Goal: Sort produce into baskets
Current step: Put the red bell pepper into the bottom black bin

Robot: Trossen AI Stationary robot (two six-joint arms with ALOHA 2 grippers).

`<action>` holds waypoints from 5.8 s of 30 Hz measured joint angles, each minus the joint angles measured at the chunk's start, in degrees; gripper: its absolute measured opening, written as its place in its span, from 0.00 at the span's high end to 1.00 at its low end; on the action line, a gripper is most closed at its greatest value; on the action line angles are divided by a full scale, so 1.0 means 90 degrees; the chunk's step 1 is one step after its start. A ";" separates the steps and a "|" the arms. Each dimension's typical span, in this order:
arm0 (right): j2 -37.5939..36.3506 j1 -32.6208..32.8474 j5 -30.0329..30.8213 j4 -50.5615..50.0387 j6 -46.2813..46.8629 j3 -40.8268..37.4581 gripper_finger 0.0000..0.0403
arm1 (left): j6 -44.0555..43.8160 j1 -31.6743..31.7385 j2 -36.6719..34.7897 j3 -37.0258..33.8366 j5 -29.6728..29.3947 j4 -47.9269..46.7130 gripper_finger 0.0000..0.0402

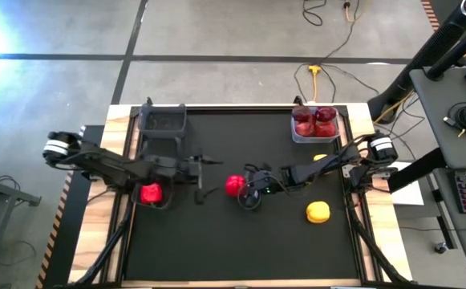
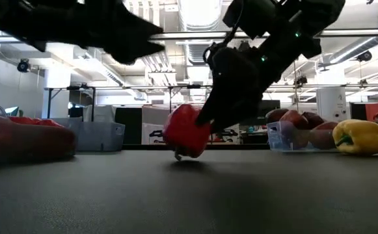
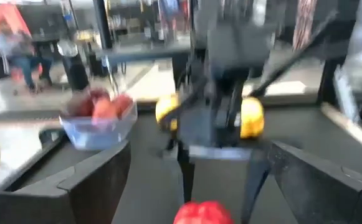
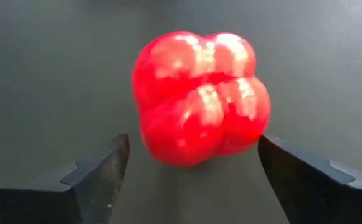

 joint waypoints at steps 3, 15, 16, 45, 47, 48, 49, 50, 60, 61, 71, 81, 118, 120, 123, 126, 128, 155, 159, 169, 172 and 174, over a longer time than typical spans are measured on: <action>-0.0069 0.0000 -0.0336 -0.0607 -0.0093 0.0228 0.09 | -0.0003 0.0045 0.0585 0.0539 -0.0106 -0.0560 0.11; -0.0345 0.0313 -0.0623 -0.4893 0.0455 0.1899 0.07 | -0.0490 0.0417 0.1859 0.1693 -0.0345 -0.2189 0.14; -0.0360 0.0390 -0.0625 -0.4930 0.0526 0.1951 0.07 | -0.0570 0.0426 0.1917 0.1779 -0.0387 -0.2443 0.14; -0.0476 0.1161 -0.0338 -0.4956 0.1201 0.1917 0.07 | -0.1613 -0.0098 0.3392 0.2083 -0.0445 -0.2280 0.01; -0.0476 0.1161 -0.0338 -0.4962 0.1182 0.1910 0.07 | -0.1513 -0.0095 0.3458 0.2083 -0.0476 -0.2215 0.01; -0.0476 0.1161 -0.0338 -0.4965 0.1182 0.1909 0.07 | -0.1428 -0.0088 0.3480 0.2083 -0.0510 -0.2153 0.01; -0.0476 0.1161 -0.0337 -0.4955 0.1182 0.1908 0.07 | -0.1325 -0.0086 0.3504 0.2082 -0.0511 -0.2093 0.01; -0.0476 0.1161 -0.0337 -0.4957 0.1183 0.1904 0.07 | -0.1250 -0.0085 0.3520 0.2081 -0.0517 -0.2044 0.01; -0.0557 0.1170 -0.0335 -0.5054 0.1207 0.1897 0.07 | -0.1010 -0.0104 0.3335 0.2073 -0.0565 -0.2025 0.17; -0.0569 0.1175 -0.0328 -0.5087 0.1208 0.1900 0.07 | -0.0956 -0.0119 0.3254 0.2073 -0.0571 -0.2034 0.17; -0.0574 0.1376 0.0055 -0.5102 0.1395 0.1714 0.07 | -0.0485 -0.0538 0.0641 0.2073 -0.1223 -0.4481 0.17; -0.0574 0.1557 0.0169 -0.5022 0.1835 0.1380 0.07 | -0.2439 -0.2095 -0.1534 0.2078 -0.1336 -0.8321 0.16; -0.0574 0.1547 0.0182 -0.4708 0.1927 0.1229 0.07 | -0.6371 -0.2859 -0.0831 0.1672 -0.1515 -1.2897 0.03; -0.0574 0.1547 0.0182 -0.4706 0.1927 0.1229 0.07 | -0.6327 -0.2859 -0.0806 0.1711 -0.1513 -1.2992 0.03; -0.0573 0.1547 0.0182 -0.4706 0.1927 0.1229 0.07 | -0.6293 -0.2859 -0.0788 0.1829 -0.1507 -1.3194 0.04; -0.0571 0.1547 0.0182 -0.4706 0.1925 0.1229 0.07 | -0.6293 -0.2859 -0.0811 0.1955 -0.1508 -1.3395 0.05; -0.0571 0.1547 0.0182 -0.4706 0.1925 0.1227 0.07 | -0.6293 -0.2859 -0.0847 0.1994 -0.1483 -1.3411 0.05; -0.0571 0.1549 0.0162 -0.4664 0.1925 0.1227 0.07 | -0.4380 -0.2614 0.0314 0.1991 0.0155 -1.2592 0.01; -0.0571 0.1547 0.0162 -0.4666 0.1925 0.1220 0.07 | -0.4059 -0.2619 0.0453 0.1977 0.0146 -1.2634 0.01; -0.0568 0.1549 0.0160 -0.4667 0.1922 0.1193 0.07 | -0.4152 -0.2626 0.0771 0.2007 0.0272 -1.2638 0.01; -0.0568 0.1549 0.0138 -0.4664 0.1922 0.1193 0.07 | -0.4128 -0.2619 0.0733 0.2114 0.0417 -1.2731 0.01; -0.0566 0.1549 0.0104 -0.4664 0.1925 0.1193 0.07 | -0.4137 -0.2619 0.0706 0.2271 0.0532 -1.2841 0.01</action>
